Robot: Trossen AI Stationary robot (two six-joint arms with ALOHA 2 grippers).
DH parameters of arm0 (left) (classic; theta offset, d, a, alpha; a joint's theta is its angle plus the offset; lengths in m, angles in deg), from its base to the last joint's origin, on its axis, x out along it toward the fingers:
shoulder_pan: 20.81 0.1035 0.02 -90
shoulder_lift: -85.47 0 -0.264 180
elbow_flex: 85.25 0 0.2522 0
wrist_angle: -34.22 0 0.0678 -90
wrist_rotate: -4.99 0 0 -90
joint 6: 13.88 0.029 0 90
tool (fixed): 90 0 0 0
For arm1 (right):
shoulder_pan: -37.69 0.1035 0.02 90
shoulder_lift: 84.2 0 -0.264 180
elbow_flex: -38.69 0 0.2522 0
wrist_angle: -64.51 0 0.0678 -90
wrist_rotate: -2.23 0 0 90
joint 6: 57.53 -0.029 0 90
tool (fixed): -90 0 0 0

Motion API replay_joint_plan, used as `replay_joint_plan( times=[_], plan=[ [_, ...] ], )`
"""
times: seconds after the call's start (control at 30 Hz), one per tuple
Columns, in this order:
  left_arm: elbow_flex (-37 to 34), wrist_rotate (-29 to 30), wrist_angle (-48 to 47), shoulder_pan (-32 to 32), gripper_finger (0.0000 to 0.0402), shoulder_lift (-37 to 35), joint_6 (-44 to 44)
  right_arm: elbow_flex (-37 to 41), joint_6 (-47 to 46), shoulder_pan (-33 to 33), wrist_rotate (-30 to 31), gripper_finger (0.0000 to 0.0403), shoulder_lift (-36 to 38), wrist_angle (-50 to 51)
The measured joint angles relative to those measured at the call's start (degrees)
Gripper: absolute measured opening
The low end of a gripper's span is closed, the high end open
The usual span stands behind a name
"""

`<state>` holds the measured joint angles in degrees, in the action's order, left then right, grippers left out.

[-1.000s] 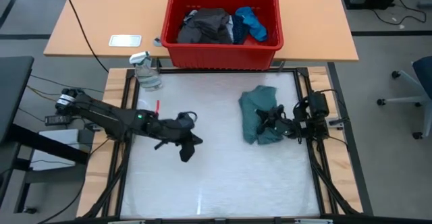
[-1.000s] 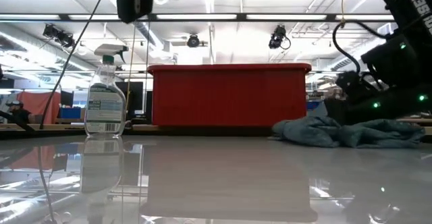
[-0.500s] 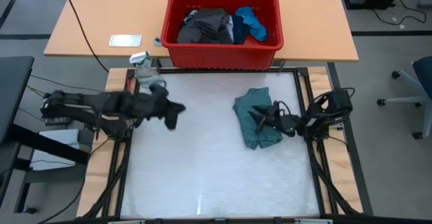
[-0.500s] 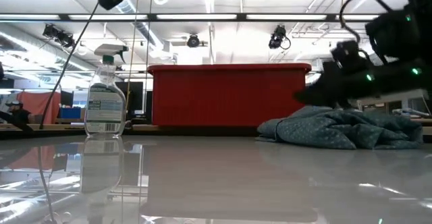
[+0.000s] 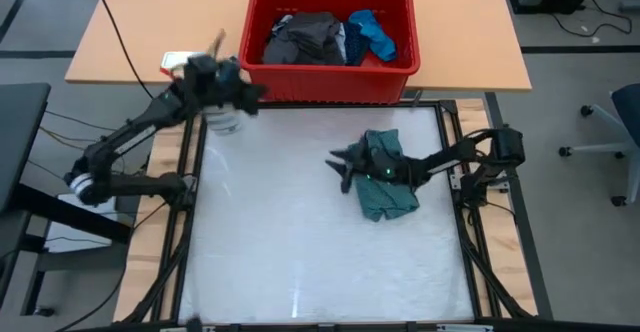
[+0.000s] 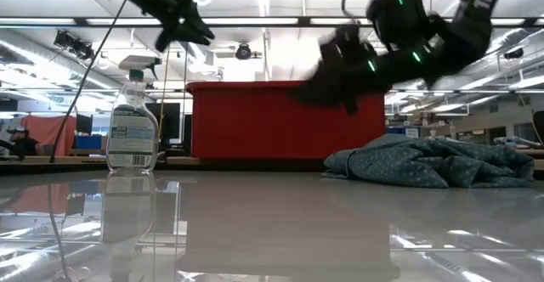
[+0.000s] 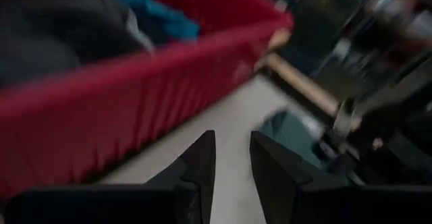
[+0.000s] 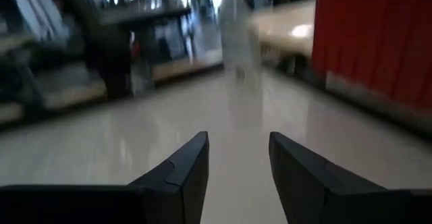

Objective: Fold laundry
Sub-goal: Remove the gray shorts from the red bin

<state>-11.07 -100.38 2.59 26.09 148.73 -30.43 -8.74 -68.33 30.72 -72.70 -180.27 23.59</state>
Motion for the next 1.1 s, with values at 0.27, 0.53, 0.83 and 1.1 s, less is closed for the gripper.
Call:
replay_joint_plan(
  times=[0.27, 0.53, 0.83, 1.1],
  plan=[
    [0.1, -16.7, 24.9, 16.3, 0.0098, 14.3, -0.6, -24.3, 4.0, -14.0, -4.8, 0.0161, 8.6, 34.6],
    [15.5, -12.4, 22.7, 18.2, 0.0099, 30.9, 3.4, -52.8, 10.7, -30.7, -13.2, 0.0161, 1.4, 60.0],
    [47.7, 0.4, -11.8, 18.4, 0.0150, 50.2, 20.7, -67.7, 9.3, -37.9, -18.8, 0.0162, -5.6, 68.7],
    [66.7, 3.4, -28.9, 16.6, 0.0202, 61.6, 27.5, -68.6, 13.4, -39.7, -21.1, 0.0162, -8.8, 68.7]
  ],
)
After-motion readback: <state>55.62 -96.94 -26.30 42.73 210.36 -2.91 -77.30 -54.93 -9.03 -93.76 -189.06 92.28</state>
